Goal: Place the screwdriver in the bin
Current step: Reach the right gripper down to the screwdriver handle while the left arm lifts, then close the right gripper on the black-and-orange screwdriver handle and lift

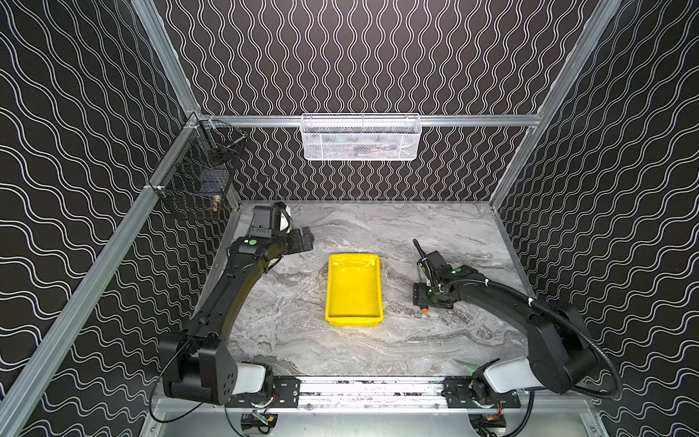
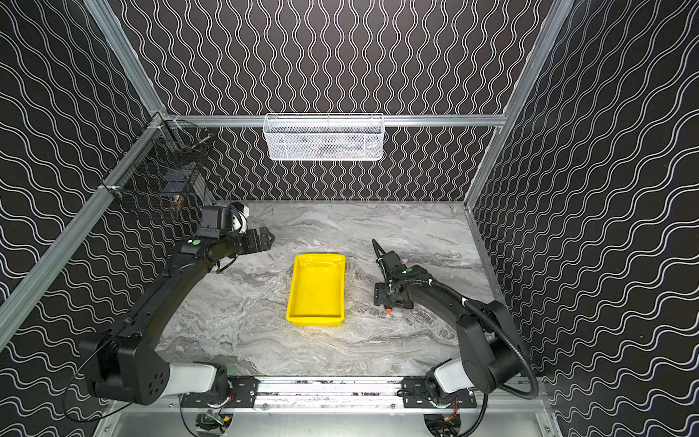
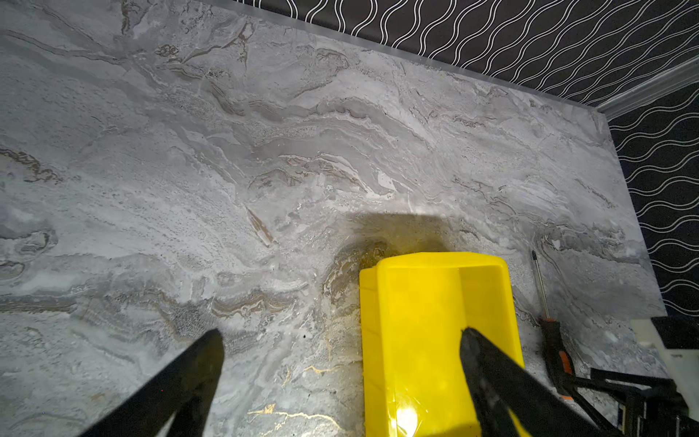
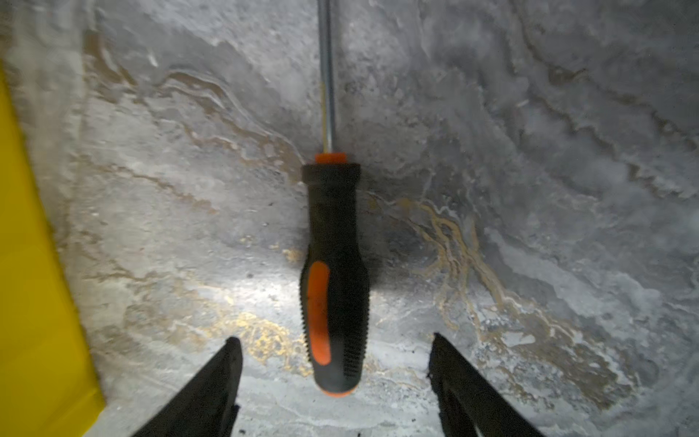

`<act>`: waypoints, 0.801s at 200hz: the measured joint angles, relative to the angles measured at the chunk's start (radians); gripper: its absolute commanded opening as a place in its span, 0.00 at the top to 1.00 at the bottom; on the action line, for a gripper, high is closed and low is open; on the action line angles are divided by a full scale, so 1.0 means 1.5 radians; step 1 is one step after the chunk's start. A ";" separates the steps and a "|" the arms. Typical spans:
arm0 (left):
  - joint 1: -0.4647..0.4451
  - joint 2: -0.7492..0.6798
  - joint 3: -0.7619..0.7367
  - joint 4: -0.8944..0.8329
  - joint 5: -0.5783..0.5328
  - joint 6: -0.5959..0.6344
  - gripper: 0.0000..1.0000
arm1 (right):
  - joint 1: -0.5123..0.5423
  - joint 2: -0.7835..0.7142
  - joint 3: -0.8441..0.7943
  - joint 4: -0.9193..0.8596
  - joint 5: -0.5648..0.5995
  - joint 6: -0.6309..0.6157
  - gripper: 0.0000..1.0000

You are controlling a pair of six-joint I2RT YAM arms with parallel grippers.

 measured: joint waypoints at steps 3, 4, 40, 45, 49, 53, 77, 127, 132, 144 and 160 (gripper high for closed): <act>0.001 0.000 0.000 0.000 0.000 0.001 0.01 | 0.001 0.003 -0.002 0.001 0.001 0.000 0.29; 0.001 0.000 0.000 0.000 0.000 0.002 0.01 | 0.001 0.003 -0.002 0.001 0.001 0.000 0.30; 0.008 0.000 0.000 0.000 -0.001 0.002 0.01 | 0.006 0.041 -0.004 0.009 -0.005 -0.002 0.40; 0.008 0.000 0.000 0.000 -0.001 0.002 0.01 | 0.006 0.045 -0.003 0.011 -0.005 -0.003 0.42; 0.008 0.000 0.000 0.000 0.000 0.003 0.01 | 0.006 0.047 -0.002 0.011 -0.005 -0.003 0.43; 0.008 0.000 0.000 0.000 0.001 0.003 0.01 | 0.006 0.050 0.000 0.012 -0.005 -0.003 0.44; 0.009 0.000 0.000 0.000 0.001 0.003 0.01 | 0.006 0.061 0.011 0.021 -0.005 -0.007 0.49; 0.012 0.004 0.000 0.000 0.004 0.005 0.01 | 0.006 0.087 0.023 0.027 -0.005 -0.020 0.60; 0.012 0.004 0.000 0.000 0.004 0.007 0.01 | 0.006 0.090 0.024 0.027 -0.005 -0.020 0.62; 0.012 0.004 0.000 0.000 0.004 0.009 0.01 | 0.006 0.095 0.024 0.028 -0.005 -0.022 0.69; 0.013 0.005 0.000 0.000 0.006 0.009 0.01 | 0.007 0.095 0.025 0.029 -0.005 -0.023 0.78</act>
